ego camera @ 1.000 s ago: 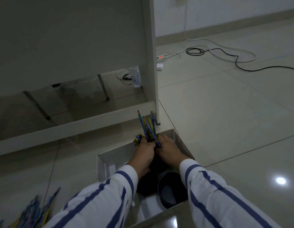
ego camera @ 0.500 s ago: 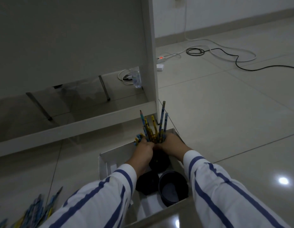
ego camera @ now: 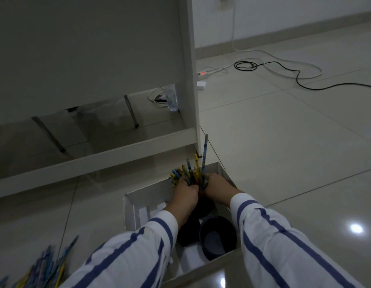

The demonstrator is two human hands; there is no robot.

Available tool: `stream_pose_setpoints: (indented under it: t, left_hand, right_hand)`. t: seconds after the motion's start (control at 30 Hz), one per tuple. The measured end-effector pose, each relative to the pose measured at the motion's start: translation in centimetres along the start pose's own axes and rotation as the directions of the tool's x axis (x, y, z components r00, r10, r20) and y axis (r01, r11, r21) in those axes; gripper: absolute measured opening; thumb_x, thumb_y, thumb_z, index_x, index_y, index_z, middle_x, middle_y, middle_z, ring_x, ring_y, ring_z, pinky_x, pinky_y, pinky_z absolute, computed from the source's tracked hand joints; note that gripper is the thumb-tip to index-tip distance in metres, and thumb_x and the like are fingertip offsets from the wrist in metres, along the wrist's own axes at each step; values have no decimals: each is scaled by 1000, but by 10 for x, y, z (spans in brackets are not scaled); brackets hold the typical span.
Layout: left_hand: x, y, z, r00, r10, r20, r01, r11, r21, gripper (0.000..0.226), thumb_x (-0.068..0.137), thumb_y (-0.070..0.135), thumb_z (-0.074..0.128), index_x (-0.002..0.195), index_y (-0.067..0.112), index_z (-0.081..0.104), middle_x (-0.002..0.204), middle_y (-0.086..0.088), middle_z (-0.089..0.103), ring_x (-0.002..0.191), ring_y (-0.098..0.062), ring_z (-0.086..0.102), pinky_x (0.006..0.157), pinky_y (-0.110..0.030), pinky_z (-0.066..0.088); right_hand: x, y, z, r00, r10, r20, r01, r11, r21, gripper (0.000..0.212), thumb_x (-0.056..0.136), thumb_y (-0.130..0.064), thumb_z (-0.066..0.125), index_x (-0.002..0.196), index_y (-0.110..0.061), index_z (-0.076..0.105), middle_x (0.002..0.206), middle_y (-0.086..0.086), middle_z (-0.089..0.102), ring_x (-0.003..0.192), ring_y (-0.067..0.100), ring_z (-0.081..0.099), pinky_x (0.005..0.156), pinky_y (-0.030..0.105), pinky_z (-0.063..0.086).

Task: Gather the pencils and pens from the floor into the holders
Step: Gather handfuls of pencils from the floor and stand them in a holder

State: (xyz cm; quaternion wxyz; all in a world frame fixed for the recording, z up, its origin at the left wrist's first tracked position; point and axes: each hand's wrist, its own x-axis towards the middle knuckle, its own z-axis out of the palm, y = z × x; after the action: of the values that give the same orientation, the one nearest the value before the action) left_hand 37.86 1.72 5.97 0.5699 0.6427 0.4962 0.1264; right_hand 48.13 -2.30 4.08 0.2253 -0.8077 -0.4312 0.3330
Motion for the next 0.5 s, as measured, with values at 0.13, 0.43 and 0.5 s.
stream_pose_setpoints:
  t: [0.13,0.43,0.5]
  left_hand:
    - [0,1,-2,1000,11,-3,-11,999,-39,52,88,-4,49,138,8,38,126,-15,57,110,-27,55,93,-32,45]
    - [-3,16,-6,998,60,-5,-57,910,-411,66,81,-19,47,129,25,38,100,-9,56,90,-27,57,74,-34,49]
    - [-5,15,-8,996,84,14,-67,874,-481,65,82,-15,55,128,28,39,99,-9,56,87,-26,57,78,-37,49]
  right_hand:
    - [-1,-2,1,1000,-18,-20,16,995,-94,31,90,-24,55,115,-9,62,117,15,64,107,30,61,86,28,46]
    - [-4,-7,11,997,-76,-33,69,980,-188,43,86,-30,61,126,-14,57,126,12,60,118,29,53,101,31,41]
    - [-5,-9,12,995,-93,-25,87,977,-193,47,85,-28,62,130,-15,54,129,9,58,123,29,50,105,33,40]
